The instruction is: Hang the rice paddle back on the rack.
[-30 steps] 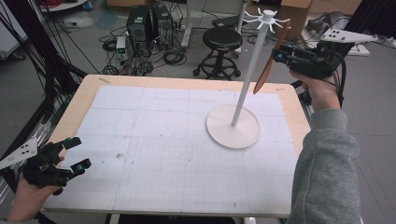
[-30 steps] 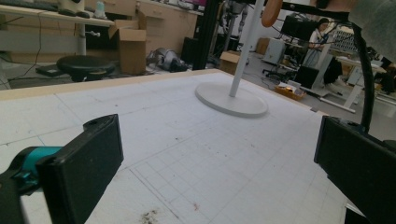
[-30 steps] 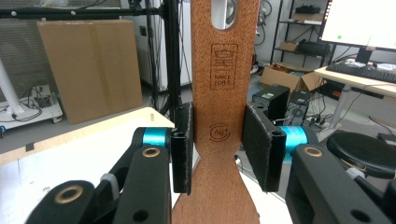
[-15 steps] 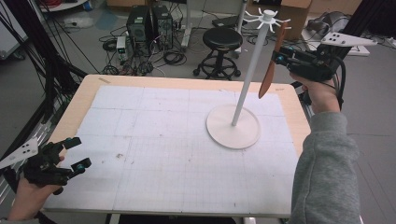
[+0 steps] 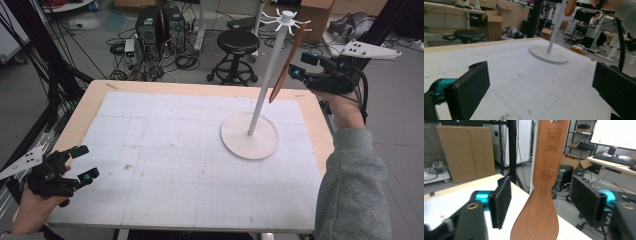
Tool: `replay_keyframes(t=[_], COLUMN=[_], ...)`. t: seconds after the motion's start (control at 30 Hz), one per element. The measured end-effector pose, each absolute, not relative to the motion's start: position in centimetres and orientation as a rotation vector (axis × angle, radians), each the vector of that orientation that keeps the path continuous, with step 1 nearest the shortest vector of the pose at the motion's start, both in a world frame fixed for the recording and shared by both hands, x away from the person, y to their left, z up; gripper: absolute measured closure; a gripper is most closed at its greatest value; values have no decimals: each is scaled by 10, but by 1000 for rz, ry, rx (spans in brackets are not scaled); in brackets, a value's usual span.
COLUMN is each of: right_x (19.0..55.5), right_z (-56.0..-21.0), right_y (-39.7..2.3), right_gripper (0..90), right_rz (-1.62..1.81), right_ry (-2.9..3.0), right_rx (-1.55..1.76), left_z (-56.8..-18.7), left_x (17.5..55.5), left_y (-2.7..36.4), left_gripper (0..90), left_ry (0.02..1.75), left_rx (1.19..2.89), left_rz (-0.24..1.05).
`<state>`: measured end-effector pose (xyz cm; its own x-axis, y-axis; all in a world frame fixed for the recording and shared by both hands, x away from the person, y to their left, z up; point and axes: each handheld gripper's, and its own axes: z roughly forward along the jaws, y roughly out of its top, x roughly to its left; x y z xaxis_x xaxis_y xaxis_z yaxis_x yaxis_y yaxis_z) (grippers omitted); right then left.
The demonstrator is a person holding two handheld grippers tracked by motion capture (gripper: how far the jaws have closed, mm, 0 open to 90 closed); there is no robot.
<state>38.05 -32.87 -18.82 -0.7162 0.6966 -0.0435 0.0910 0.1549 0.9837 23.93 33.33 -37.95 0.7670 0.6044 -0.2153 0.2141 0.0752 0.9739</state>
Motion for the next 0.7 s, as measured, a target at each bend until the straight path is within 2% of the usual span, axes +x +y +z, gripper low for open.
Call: replay_keyframes(t=[0.3, 0.7], right_x=[374, 352], right_z=[-205, -230], right_y=[-323, -324], right_gripper=[3, 0], right_rz=[1555, 1515], right_ry=[1933, 1930], right_rx=[823, 848], left_z=[-377, -376], left_x=[251, 263], left_y=[328, 319], left_gripper=[18, 18], left_ry=[688, 704], left_rx=[1493, 1476], left_rz=[362, 385])
